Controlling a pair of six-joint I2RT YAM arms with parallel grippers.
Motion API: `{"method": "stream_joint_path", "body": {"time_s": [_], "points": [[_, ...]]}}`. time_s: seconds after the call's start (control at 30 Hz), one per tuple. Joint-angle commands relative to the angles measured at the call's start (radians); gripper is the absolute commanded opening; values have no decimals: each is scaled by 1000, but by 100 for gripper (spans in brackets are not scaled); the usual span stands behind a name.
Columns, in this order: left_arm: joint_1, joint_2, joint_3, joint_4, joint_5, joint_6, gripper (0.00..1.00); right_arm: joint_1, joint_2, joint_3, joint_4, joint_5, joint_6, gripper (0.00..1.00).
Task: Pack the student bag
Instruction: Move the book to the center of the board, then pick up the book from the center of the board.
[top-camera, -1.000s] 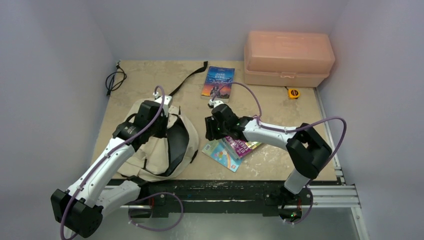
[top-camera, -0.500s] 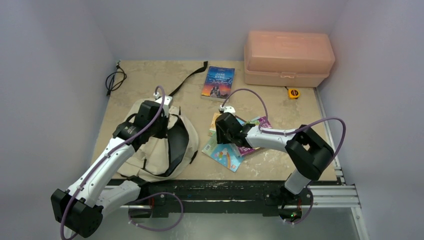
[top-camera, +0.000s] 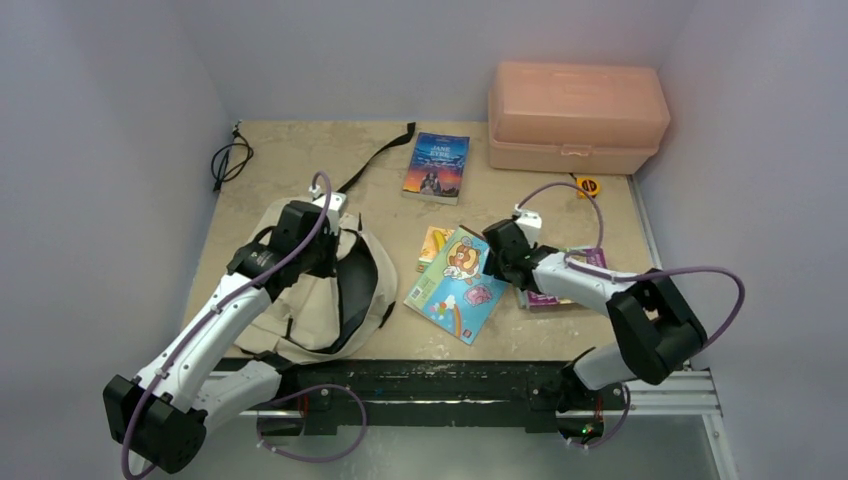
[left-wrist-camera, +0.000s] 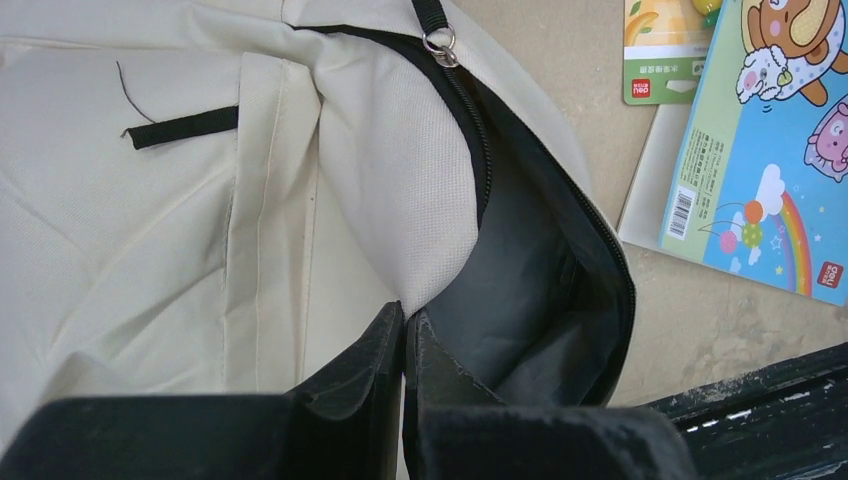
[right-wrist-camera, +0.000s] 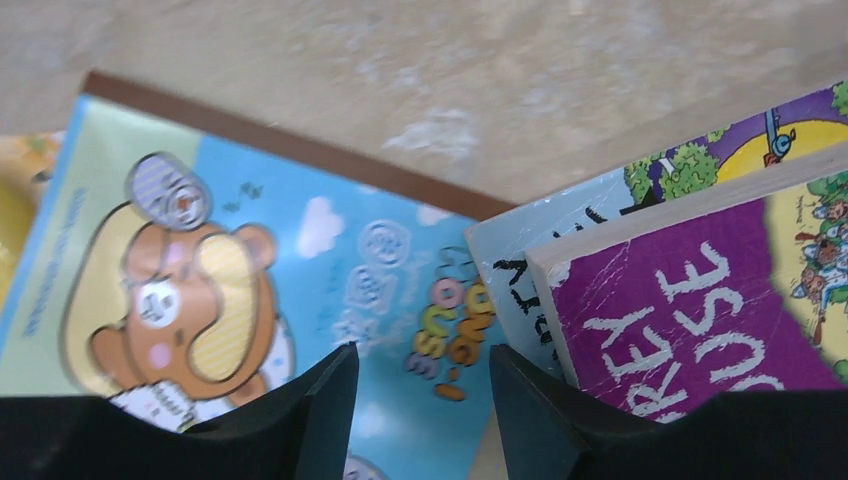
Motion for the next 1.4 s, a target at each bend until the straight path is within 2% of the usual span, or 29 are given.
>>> {"method": "stream_joint_path", "body": {"time_s": [0.0, 0.13, 0.23, 0.3, 0.33, 0.37, 0.4, 0.47, 0.53, 0.63, 0.77, 0.83, 0.97, 1.1, 1.2, 1.27, 1.37], "points": [[-2, -2, 27, 2, 17, 2, 0, -139, -88, -69, -69, -2, 83, 59], [-2, -2, 26, 1, 27, 3, 0, -209, -159, -96, -65, -32, 71, 63], [-2, 4, 28, 3, 36, 0, 0, -211, -199, -79, 4, -110, -40, 66], [-2, 16, 39, -4, 31, -10, 0, -212, -225, -78, 93, -273, -104, 71], [-2, 26, 52, -16, 23, -17, 6, -212, -232, -68, 99, -280, -105, 74], [-2, 33, 63, -31, 20, -28, 18, -215, -233, -64, 107, -288, -106, 79], [-2, 36, 71, -36, 28, -38, 29, -227, -231, -66, 130, -312, -112, 80], [-2, 30, 87, -42, 61, -65, 45, -263, -211, -66, 175, -369, -113, 81], [-2, 13, 103, -42, 133, -99, 53, -303, -180, -55, 206, -445, -123, 82], [-4, -15, 123, -40, 207, -140, 55, -335, -137, -33, 217, -477, -142, 81], [-4, -22, 122, -57, 216, -152, 59, -417, -126, -13, 170, -475, -196, 82], [-4, -16, 113, -64, 240, -153, 60, -466, -90, -17, 198, -581, -214, 80], [-4, -19, 78, -30, 383, -177, 61, -500, 13, -1, 269, -830, -258, 69], [-6, -63, 40, 10, 457, -220, 61, -509, 57, -39, 364, -973, -234, 59], [-5, -82, 28, 5, 448, -223, 62, -511, 88, -55, 403, -1023, -223, 50], [-6, -79, 33, -16, 443, -210, 63, -511, 96, -51, 378, -1002, -250, 46], [-6, -73, 49, -45, 444, -188, 63, -511, 84, -43, 315, -960, -306, 58]]}}
